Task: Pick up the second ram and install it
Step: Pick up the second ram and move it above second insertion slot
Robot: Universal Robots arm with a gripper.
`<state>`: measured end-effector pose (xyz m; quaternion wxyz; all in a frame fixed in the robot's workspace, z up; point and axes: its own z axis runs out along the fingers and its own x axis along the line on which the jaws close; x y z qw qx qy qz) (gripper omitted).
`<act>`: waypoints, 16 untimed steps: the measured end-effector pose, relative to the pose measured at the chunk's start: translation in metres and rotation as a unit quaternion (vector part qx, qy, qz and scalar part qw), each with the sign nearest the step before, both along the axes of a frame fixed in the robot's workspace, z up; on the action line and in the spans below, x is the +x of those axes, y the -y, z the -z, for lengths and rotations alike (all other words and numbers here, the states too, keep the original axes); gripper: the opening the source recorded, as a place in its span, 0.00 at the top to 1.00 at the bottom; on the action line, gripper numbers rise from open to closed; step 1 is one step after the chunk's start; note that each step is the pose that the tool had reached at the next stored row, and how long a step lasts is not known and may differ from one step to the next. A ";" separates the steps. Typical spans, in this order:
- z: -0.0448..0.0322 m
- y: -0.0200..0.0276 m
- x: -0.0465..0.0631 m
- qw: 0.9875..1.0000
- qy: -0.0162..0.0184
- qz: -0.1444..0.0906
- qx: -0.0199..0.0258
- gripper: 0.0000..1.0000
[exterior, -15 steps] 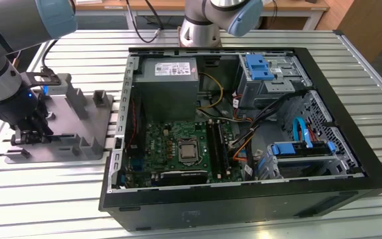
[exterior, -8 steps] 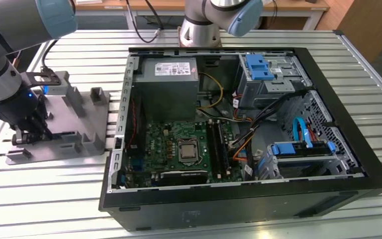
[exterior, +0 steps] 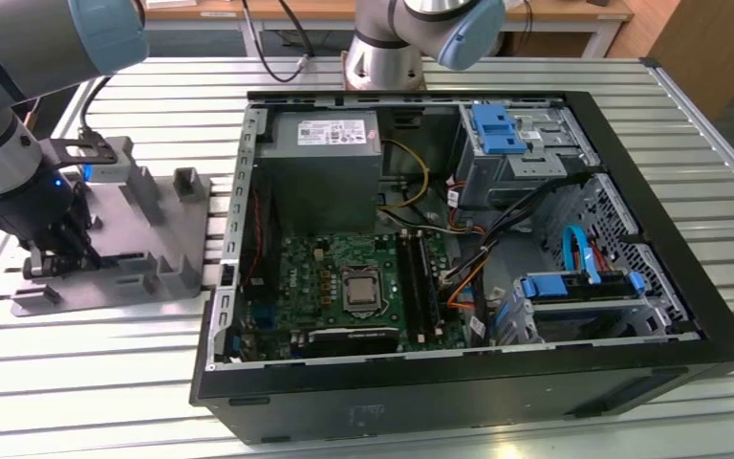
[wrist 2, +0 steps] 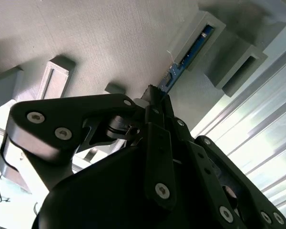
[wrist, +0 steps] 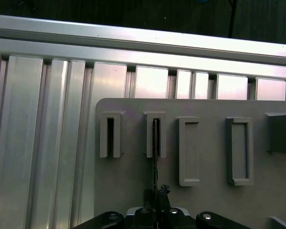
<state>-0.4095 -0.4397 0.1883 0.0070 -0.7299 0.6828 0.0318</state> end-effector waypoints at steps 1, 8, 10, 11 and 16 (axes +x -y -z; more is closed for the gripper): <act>0.0000 0.0000 0.000 1.000 0.000 0.000 0.000 0.86; -0.0017 0.0000 0.000 1.000 0.000 0.000 0.000 0.86; -0.0050 0.0000 0.000 1.000 0.000 0.000 0.000 0.86; -0.0069 0.0000 0.000 1.000 0.000 0.000 0.001 0.86; -0.0181 0.0000 0.000 1.000 0.000 0.000 0.002 0.86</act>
